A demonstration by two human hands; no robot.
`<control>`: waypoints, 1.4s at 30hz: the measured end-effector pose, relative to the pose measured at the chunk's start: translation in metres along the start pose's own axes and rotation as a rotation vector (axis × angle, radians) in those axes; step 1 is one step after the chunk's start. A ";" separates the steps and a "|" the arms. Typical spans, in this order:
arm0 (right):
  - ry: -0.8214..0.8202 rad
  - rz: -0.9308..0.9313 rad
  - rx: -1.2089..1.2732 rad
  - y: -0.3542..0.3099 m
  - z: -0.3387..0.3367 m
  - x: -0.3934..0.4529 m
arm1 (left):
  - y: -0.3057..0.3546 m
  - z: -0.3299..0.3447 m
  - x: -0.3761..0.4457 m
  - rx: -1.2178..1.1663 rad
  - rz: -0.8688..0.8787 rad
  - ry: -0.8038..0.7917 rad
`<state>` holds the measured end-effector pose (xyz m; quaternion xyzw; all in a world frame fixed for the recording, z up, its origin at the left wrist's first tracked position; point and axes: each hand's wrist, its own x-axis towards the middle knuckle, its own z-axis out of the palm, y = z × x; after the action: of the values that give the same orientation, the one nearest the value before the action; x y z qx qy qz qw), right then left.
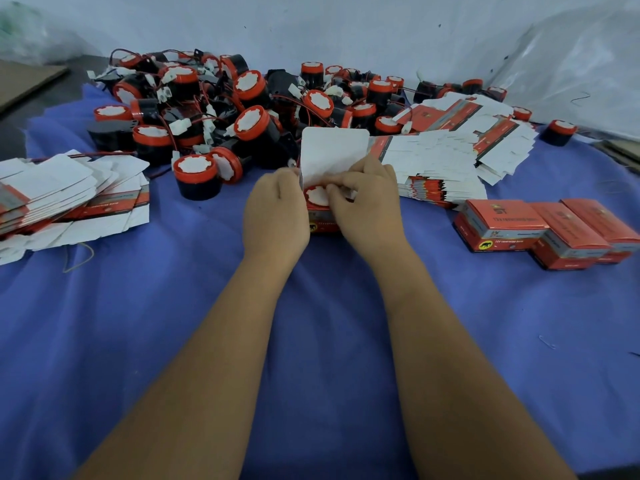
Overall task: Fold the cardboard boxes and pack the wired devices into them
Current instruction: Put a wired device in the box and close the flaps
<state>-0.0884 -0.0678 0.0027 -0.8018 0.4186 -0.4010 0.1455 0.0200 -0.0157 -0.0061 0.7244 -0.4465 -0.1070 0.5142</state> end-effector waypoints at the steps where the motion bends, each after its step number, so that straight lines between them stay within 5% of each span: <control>1: -0.006 -0.007 0.018 -0.001 -0.001 -0.001 | 0.001 0.001 -0.001 -0.104 -0.028 -0.041; 6: 0.029 0.210 0.465 -0.003 -0.007 -0.003 | 0.002 -0.003 0.003 -0.399 -0.165 -0.060; 12: 0.087 0.306 0.528 -0.003 0.001 -0.001 | -0.005 0.000 0.008 -0.348 -0.089 -0.083; 20: 0.006 0.138 0.463 0.003 -0.004 0.001 | -0.007 -0.004 0.008 -0.377 0.028 0.055; 23: -0.011 0.203 0.408 0.004 -0.004 0.002 | -0.009 -0.006 0.009 -0.440 -0.031 0.049; 26: 0.026 0.347 0.623 0.004 -0.007 0.002 | -0.004 -0.011 0.011 -0.603 -0.199 0.014; 29: -0.025 0.275 0.569 0.003 -0.010 -0.004 | -0.003 -0.014 0.012 -0.694 -0.268 -0.029; 34: -0.179 0.106 0.218 0.009 -0.004 -0.005 | -0.012 -0.005 0.005 -0.198 0.051 -0.042; 42: -0.122 0.050 0.146 0.012 -0.001 -0.003 | -0.012 -0.003 0.006 -0.118 0.097 -0.164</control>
<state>-0.0969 -0.0727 -0.0051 -0.8011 0.3987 -0.3771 0.2388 0.0315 -0.0169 -0.0127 0.6592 -0.5146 -0.1670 0.5223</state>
